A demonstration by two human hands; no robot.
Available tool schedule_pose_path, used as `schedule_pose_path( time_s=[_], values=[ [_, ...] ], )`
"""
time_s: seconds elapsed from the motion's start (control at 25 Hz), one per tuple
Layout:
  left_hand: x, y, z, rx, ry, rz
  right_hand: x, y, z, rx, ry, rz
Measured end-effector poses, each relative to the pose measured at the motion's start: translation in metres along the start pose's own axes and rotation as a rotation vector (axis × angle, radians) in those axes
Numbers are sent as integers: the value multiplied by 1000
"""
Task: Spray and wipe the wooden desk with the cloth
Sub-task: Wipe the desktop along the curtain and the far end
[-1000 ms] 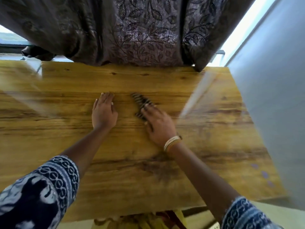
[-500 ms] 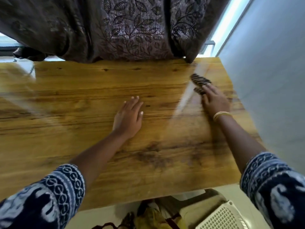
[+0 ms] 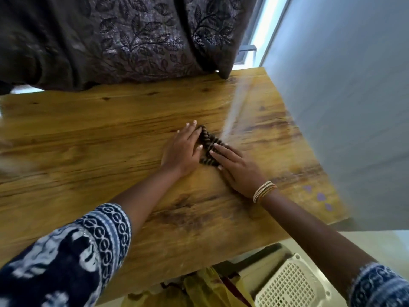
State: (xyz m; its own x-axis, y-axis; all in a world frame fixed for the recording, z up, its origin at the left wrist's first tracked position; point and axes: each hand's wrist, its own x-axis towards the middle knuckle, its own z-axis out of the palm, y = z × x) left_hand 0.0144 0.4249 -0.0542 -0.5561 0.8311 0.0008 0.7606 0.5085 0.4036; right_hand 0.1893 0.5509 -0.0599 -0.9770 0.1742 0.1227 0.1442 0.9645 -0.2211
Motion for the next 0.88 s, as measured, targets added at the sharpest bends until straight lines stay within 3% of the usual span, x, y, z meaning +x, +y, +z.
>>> schedule_pose_path(
  time_s=[0.08, 0.2, 0.28, 0.4, 0.52, 0.88],
  values=[
    [21, 11, 2, -10, -26, 23, 11, 39, -11, -50, 80, 104],
    [44, 19, 11, 20, -33, -21, 27, 125, -35, -150, 121, 542],
    [47, 18, 16, 92, -14, -36, 26, 155, -41, -159, 128, 690],
    [50, 17, 17, 112, 5, -33, 33, 152, -34, -183, 170, 782],
    [50, 18, 17, 123, 10, -30, 67, 144, -33, -171, 113, 853],
    [52, 13, 23, 144, 45, -25, 206, 188, -49, -118, -14, 830]
  ],
)
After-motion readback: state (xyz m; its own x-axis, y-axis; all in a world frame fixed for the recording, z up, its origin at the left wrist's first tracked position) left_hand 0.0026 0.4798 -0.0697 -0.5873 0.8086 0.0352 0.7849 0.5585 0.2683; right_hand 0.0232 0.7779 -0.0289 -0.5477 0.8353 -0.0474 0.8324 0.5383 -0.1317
